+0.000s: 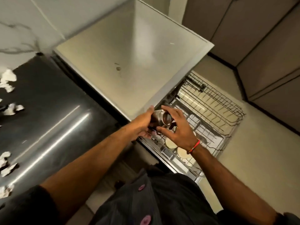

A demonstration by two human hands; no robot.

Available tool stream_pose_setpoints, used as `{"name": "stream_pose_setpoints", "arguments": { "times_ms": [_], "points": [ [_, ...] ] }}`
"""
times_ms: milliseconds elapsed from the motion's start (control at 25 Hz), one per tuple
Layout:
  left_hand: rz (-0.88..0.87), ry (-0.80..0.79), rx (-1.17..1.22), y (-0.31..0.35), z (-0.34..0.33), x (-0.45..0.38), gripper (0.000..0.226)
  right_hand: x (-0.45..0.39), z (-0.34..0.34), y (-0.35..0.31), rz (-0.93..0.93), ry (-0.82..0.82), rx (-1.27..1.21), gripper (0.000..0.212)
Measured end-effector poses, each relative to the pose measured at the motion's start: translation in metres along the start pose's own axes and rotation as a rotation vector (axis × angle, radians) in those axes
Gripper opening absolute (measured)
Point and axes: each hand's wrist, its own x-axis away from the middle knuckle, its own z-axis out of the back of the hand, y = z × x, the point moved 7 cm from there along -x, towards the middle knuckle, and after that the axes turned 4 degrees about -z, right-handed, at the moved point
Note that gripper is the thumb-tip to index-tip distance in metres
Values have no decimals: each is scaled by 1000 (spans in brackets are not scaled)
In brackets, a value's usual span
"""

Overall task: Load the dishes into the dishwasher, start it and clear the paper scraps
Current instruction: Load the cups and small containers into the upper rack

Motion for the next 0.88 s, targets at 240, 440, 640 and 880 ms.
{"name": "stream_pose_setpoints", "arguments": {
  "times_ms": [240, 440, 640, 880],
  "points": [
    [-137, 108, -696, 18, -34, -66, 45, -35, 39, 142, -277, 34, 42, 76],
    [-157, 119, -744, 9, -34, -104, 38, -97, -13, 226, -360, -144, 263, 81],
    [-217, 106, -659, 6, -47, -111, 33, -118, -51, 260, -330, -293, 487, 76],
    [-250, 104, -611, -1, -50, -107, 30, -118, -72, 283, -346, -405, 648, 81]
  ]
}}
